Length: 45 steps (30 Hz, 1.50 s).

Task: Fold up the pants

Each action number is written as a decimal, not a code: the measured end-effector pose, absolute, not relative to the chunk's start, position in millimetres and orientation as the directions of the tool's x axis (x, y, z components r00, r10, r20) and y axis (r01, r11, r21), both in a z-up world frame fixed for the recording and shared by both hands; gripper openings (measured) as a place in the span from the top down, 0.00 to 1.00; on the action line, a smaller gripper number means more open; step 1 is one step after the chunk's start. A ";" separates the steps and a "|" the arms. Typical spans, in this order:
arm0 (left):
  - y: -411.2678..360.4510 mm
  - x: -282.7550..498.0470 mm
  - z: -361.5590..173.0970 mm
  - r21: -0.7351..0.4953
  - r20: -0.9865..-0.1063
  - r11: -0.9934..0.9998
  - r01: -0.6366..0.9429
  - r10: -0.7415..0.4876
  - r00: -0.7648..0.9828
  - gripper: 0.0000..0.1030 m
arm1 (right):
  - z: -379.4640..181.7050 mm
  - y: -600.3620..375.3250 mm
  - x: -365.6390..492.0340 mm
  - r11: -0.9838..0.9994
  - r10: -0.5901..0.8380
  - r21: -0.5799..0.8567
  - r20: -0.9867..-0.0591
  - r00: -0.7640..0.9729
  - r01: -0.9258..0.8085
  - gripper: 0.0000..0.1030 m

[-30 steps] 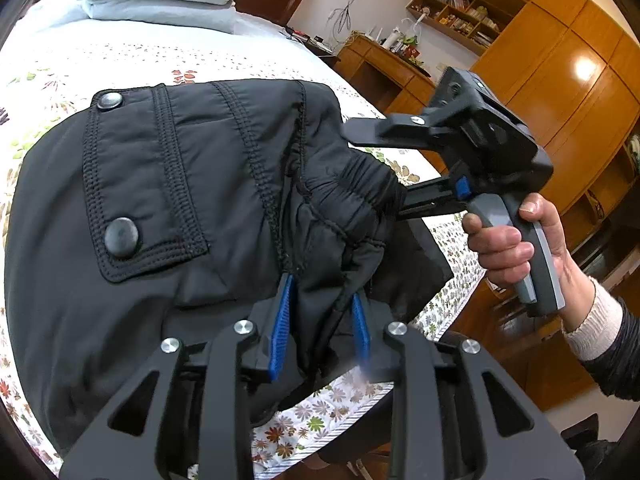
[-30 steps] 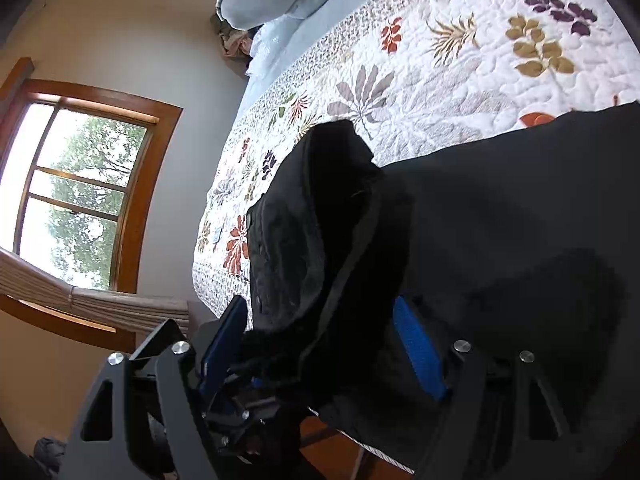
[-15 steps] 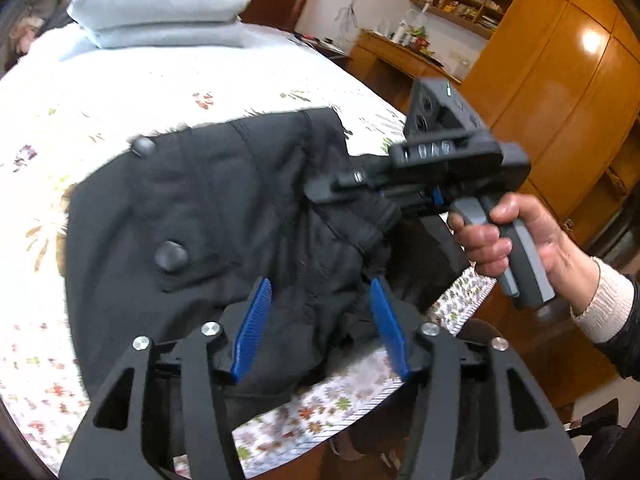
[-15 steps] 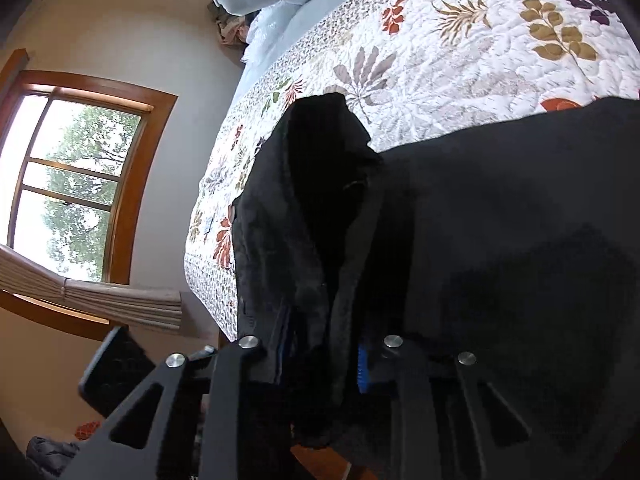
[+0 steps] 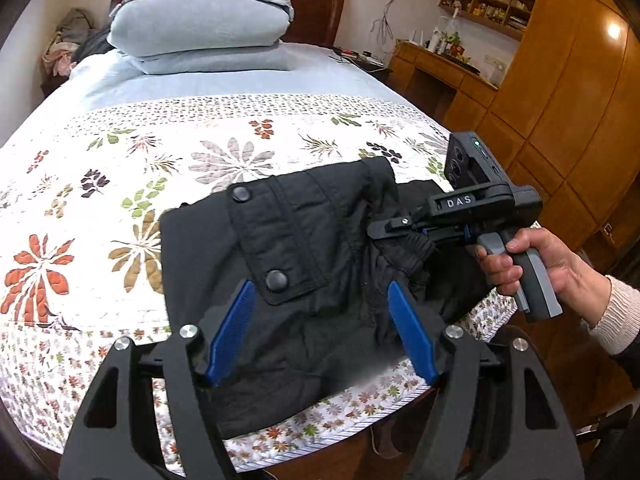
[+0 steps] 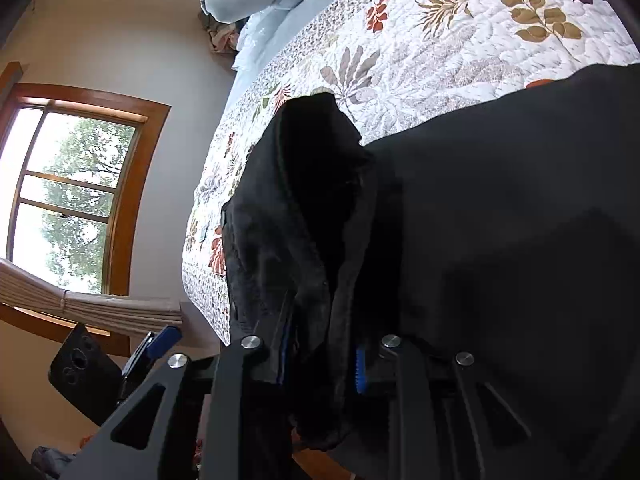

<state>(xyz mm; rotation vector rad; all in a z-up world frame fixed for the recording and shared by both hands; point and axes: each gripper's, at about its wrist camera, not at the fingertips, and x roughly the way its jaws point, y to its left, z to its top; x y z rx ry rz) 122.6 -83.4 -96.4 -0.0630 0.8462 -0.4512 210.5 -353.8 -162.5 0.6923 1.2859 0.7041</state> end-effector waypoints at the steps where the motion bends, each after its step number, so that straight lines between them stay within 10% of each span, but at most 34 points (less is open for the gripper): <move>1: -81.4 122.6 -94.9 -0.229 -0.706 0.905 0.358 -0.408 0.579 0.31 | -161.2 -350.7 210.7 0.617 0.785 0.783 -0.604 0.136 -0.085 0.77; 23: 23.1 135.0 -133.5 -0.192 -0.809 0.980 0.042 -0.182 0.559 0.25 | -131.3 -341.6 209.1 0.572 0.820 0.807 -0.559 0.123 -0.151 0.82; 45: -38.5 154.0 -124.9 -0.192 -0.789 0.967 0.169 -0.254 0.560 0.17 | -56.3 -384.7 197.3 0.595 0.803 0.768 -0.558 0.211 -0.236 0.83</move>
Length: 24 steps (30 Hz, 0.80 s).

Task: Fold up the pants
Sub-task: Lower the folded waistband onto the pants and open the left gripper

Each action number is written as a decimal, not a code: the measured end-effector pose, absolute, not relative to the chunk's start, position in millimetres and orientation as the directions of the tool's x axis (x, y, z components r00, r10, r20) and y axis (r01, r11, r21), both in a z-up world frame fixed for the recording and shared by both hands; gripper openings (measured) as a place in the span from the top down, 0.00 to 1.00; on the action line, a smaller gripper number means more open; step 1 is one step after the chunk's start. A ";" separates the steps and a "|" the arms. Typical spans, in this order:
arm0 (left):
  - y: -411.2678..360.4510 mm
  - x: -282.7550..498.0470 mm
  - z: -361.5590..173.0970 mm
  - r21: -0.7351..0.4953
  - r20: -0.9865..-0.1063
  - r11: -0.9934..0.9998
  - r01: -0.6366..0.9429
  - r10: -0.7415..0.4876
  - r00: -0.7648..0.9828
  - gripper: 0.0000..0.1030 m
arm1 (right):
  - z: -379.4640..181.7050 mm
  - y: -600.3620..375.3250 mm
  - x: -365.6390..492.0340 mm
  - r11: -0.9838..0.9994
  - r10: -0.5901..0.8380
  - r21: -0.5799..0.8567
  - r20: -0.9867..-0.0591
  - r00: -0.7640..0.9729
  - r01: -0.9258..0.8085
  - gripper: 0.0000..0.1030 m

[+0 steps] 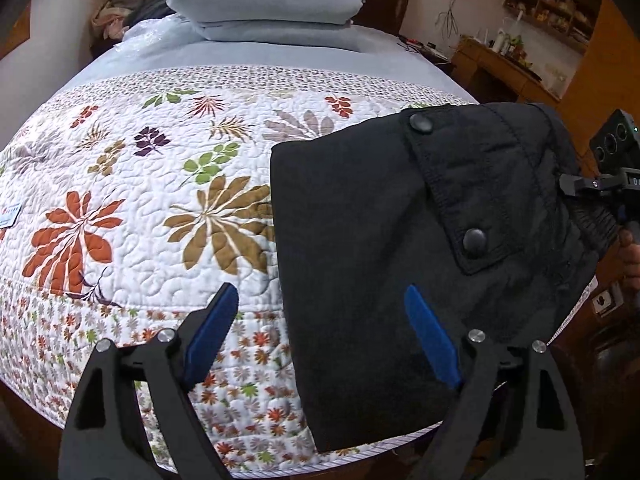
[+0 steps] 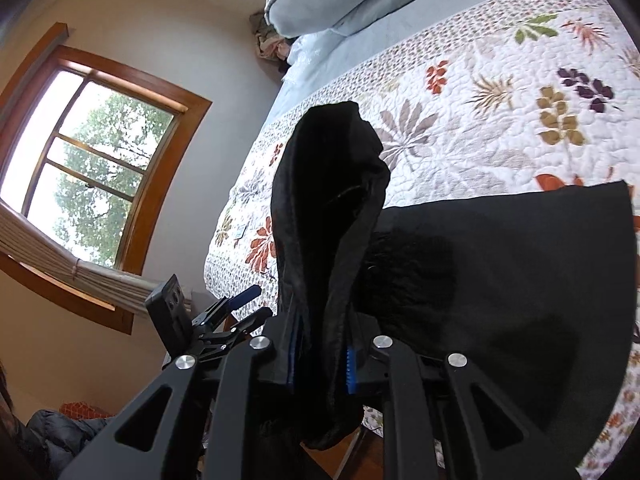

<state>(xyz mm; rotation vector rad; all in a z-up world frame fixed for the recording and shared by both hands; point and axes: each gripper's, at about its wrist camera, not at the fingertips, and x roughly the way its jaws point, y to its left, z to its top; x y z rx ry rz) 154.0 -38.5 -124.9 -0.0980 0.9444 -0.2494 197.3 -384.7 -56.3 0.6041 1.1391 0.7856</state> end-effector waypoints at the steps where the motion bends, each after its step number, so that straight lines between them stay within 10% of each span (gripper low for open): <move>1: -40.3 154.5 -124.7 -0.192 -0.788 0.966 0.171 -0.256 0.560 0.17 | -56.3 -388.3 196.8 0.599 0.800 0.767 -0.559 0.219 -0.231 0.83; 24: -106.6 177.1 -109.5 -0.136 -0.768 0.952 0.273 -0.275 0.578 0.16 | -97.1 -494.7 191.8 0.654 0.729 0.753 -0.603 0.324 -0.072 0.83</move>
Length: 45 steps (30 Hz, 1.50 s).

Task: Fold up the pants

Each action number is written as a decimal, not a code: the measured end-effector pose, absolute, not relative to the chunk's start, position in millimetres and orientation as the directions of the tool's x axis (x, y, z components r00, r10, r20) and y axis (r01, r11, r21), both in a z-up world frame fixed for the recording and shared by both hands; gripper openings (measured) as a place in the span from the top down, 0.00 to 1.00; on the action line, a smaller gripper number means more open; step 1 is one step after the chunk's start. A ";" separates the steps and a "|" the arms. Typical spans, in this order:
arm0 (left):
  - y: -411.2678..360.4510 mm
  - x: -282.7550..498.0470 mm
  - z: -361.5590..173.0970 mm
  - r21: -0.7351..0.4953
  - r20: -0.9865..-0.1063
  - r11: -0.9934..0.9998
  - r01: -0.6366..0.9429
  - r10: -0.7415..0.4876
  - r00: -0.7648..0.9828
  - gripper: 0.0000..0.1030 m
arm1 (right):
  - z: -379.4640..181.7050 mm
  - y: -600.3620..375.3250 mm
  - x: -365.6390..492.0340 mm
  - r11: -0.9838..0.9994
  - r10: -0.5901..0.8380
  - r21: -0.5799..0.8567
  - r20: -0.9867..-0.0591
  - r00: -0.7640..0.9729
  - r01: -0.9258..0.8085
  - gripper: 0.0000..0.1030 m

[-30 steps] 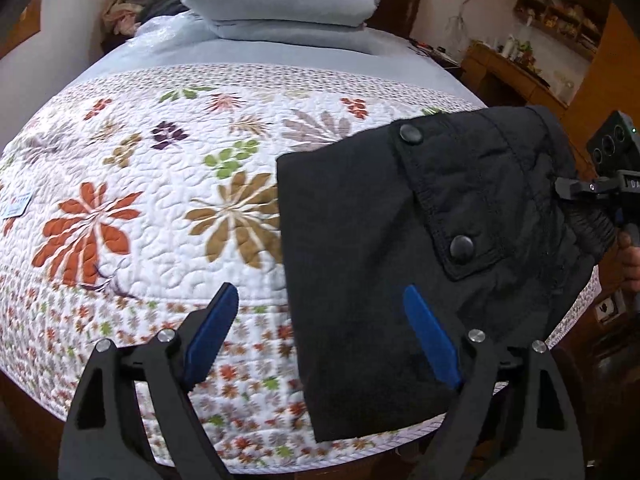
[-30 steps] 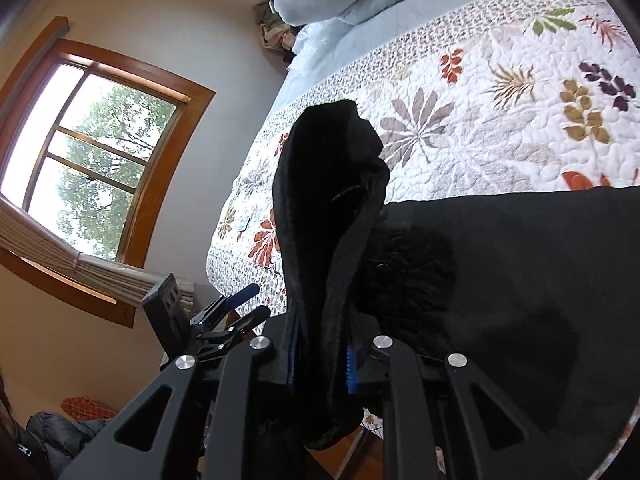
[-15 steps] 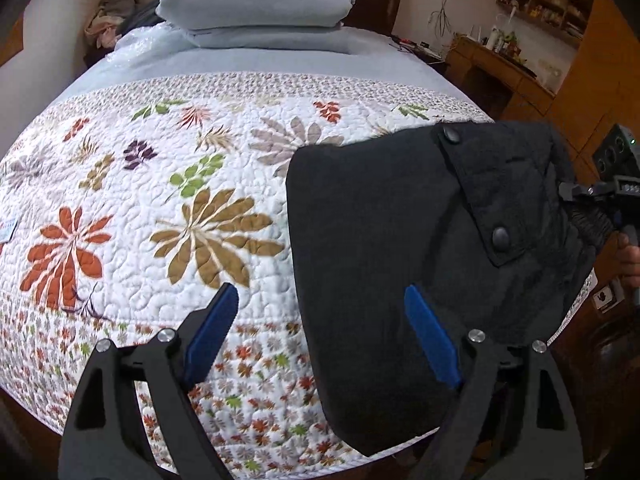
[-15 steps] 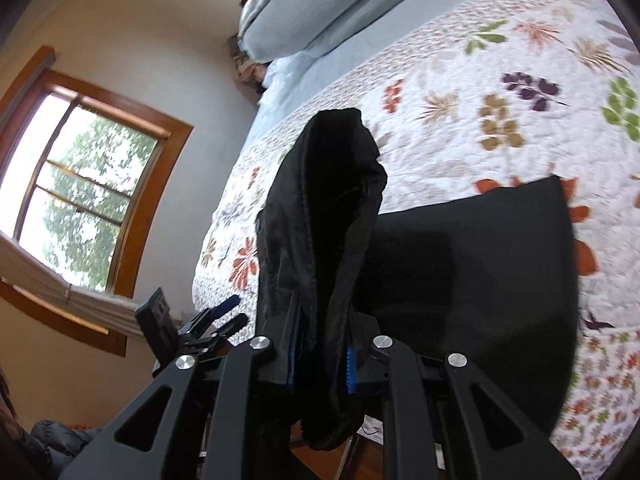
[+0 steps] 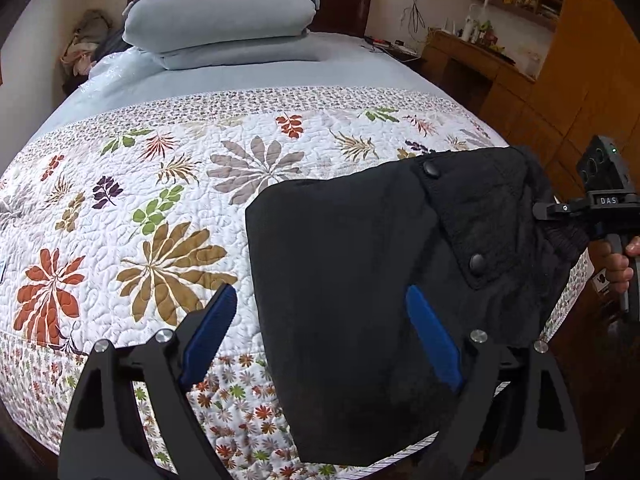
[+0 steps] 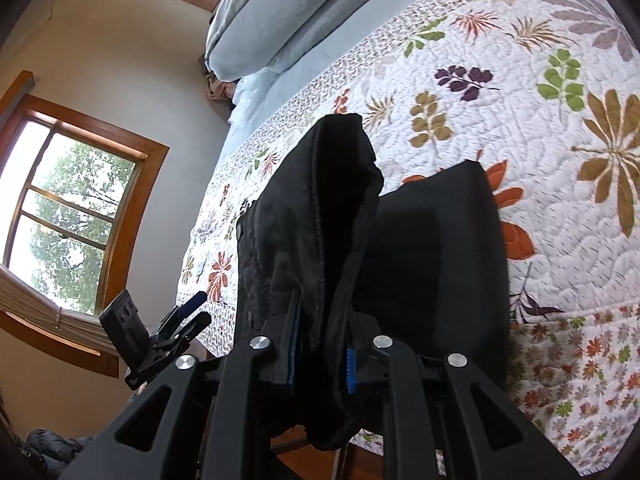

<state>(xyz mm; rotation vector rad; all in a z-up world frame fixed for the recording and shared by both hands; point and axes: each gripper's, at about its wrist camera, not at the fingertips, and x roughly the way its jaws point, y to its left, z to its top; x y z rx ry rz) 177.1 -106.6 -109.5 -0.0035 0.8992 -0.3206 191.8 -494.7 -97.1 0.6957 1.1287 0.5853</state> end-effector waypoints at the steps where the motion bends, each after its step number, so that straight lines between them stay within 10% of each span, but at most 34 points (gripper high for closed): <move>1: -106.7 177.2 -111.2 -0.131 -0.772 0.954 0.271 -0.270 0.575 0.16 | -98.5 -495.9 191.5 0.654 0.729 0.754 -0.603 0.325 -0.067 0.83; 20: -109.7 172.8 -135.0 -0.051 -0.805 0.974 0.221 -0.171 0.568 0.13 | -148.4 -515.9 190.1 0.619 0.735 0.785 -0.595 0.325 0.039 0.81; 29: -121.8 175.9 -153.9 -0.023 -0.828 0.972 0.233 -0.149 0.540 0.13 | -164.4 -530.3 182.2 0.578 0.750 0.811 -0.570 0.335 0.084 0.67; 33: -119.2 174.5 -154.7 -0.024 -0.829 0.972 0.232 -0.149 0.539 0.13 | -149.4 -542.9 170.0 0.591 0.732 0.802 -0.579 0.359 0.086 0.41; 45: -108.3 165.1 -157.6 -0.043 -0.834 0.976 0.214 -0.153 0.530 0.13 | -172.6 -511.0 123.6 0.495 0.814 0.860 -0.508 0.282 0.120 0.40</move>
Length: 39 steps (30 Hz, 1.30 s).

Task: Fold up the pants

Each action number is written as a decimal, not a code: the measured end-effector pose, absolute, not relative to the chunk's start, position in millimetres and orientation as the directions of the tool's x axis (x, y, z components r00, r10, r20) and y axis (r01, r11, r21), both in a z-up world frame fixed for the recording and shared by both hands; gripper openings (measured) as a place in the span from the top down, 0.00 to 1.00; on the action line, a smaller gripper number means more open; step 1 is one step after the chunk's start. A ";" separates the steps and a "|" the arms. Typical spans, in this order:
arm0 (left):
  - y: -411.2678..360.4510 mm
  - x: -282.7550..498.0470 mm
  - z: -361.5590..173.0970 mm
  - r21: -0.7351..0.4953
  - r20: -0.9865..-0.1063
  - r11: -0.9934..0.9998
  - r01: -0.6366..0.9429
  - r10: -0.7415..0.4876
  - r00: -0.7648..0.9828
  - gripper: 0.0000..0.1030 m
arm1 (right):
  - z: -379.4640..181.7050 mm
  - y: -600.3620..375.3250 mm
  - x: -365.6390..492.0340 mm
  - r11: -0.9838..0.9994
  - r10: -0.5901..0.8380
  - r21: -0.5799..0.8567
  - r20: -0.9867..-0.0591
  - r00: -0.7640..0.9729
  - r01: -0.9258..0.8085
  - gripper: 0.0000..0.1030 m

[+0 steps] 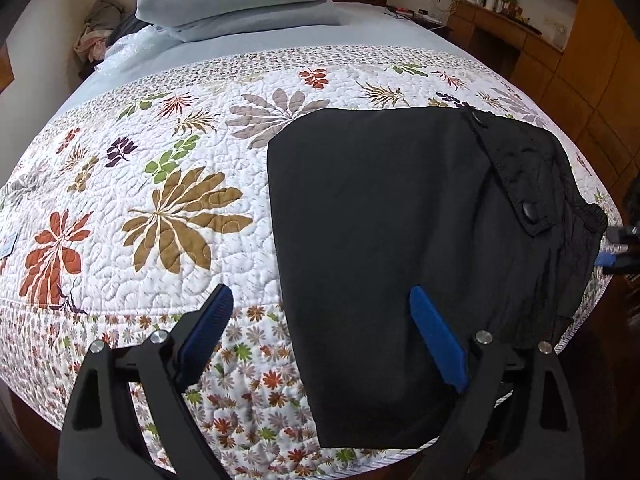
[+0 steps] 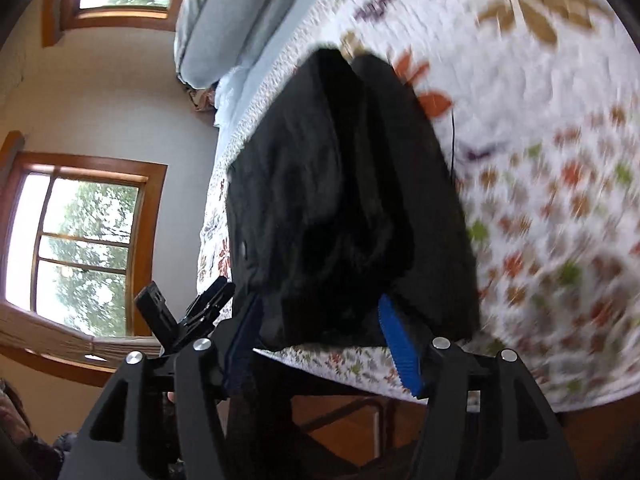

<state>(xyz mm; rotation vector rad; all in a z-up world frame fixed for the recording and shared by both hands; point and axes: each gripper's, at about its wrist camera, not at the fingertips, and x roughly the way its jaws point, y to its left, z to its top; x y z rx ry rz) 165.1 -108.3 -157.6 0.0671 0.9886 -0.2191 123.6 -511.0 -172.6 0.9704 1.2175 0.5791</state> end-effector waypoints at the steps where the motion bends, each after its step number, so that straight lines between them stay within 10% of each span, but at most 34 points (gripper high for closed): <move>1: -108.2 165.0 -157.5 -0.043 -0.834 0.976 0.214 -0.153 0.529 0.13 | -176.4 -509.8 125.0 0.478 0.819 0.868 -0.495 0.291 0.131 0.40; 5: -109.7 163.5 -156.9 -0.033 -0.833 0.975 0.222 -0.149 0.532 0.13 | -189.8 -508.0 133.7 0.391 0.840 0.903 -0.430 0.330 0.180 0.35; 12: -109.3 165.8 -159.6 -0.042 -0.834 0.975 0.218 -0.154 0.529 0.12 | -151.5 -495.7 132.8 0.533 0.787 0.845 -0.512 0.343 0.039 0.65; 31: -116.5 168.2 -158.1 -0.023 -0.830 0.971 0.236 -0.151 0.537 0.11 | -165.5 -512.2 113.2 0.607 0.726 0.789 -0.598 0.341 0.091 0.67; 39: -112.9 158.5 -131.0 0.005 -0.807 0.970 0.245 -0.140 0.574 0.09 | -137.8 -536.1 101.1 0.650 0.681 0.758 -0.613 0.401 0.055 0.29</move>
